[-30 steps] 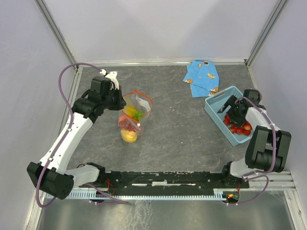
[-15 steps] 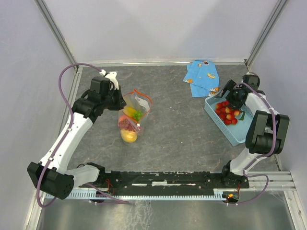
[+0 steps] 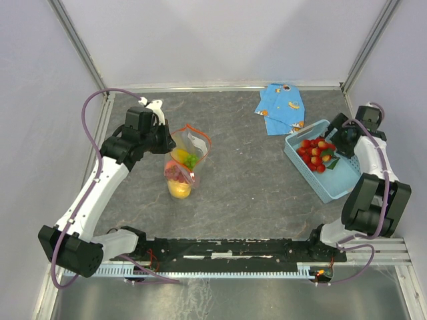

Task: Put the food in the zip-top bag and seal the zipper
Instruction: Move the fake fruit to the bin, then pick up the fake fruit from the bin.

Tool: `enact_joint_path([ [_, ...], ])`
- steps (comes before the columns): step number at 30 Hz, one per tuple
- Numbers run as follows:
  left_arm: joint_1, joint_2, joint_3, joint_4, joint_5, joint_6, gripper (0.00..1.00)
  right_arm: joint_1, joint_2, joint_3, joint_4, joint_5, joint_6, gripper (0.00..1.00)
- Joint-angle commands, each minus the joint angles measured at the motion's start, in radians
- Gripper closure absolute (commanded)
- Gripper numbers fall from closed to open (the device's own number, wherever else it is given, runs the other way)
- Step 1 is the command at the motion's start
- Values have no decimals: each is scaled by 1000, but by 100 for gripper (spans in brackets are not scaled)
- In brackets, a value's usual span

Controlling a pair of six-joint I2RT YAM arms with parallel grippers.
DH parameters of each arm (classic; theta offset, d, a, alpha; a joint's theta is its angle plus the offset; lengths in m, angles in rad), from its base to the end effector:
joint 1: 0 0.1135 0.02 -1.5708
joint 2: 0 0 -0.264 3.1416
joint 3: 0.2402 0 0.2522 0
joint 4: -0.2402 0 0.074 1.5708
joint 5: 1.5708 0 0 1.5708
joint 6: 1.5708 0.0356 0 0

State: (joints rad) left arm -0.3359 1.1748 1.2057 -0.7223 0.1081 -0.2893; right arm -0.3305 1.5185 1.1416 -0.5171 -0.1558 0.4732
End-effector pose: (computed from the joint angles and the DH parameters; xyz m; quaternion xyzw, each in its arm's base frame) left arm 0.2304 -0.0845 0.3549 0.0440 0.9028 -0.1772 0.3894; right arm 0.3087 -0.1001 0.2577 0.3441 0.8756 0.0968 0.3249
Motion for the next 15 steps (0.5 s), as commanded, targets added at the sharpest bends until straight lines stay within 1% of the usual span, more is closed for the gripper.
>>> enact_joint_path([
  [1,5,-24,6,58,25,49,97,-46,-78,-81,33,104,113,6],
  [4,4,-23,6,58,30,49,97,-68,-99,-144,67,170,229,6],
  [6,4,-25,6,59,32,47,97,-72,-103,-171,84,249,323,8],
  [8,4,-25,6,60,33,47,97,-74,-90,-175,88,296,419,11],
  [10,3,-25,5,59,33,47,97,-73,-64,-164,80,321,517,17],
  [15,5,-25,5,60,32,47,97,-74,-21,-162,77,382,752,17],
])
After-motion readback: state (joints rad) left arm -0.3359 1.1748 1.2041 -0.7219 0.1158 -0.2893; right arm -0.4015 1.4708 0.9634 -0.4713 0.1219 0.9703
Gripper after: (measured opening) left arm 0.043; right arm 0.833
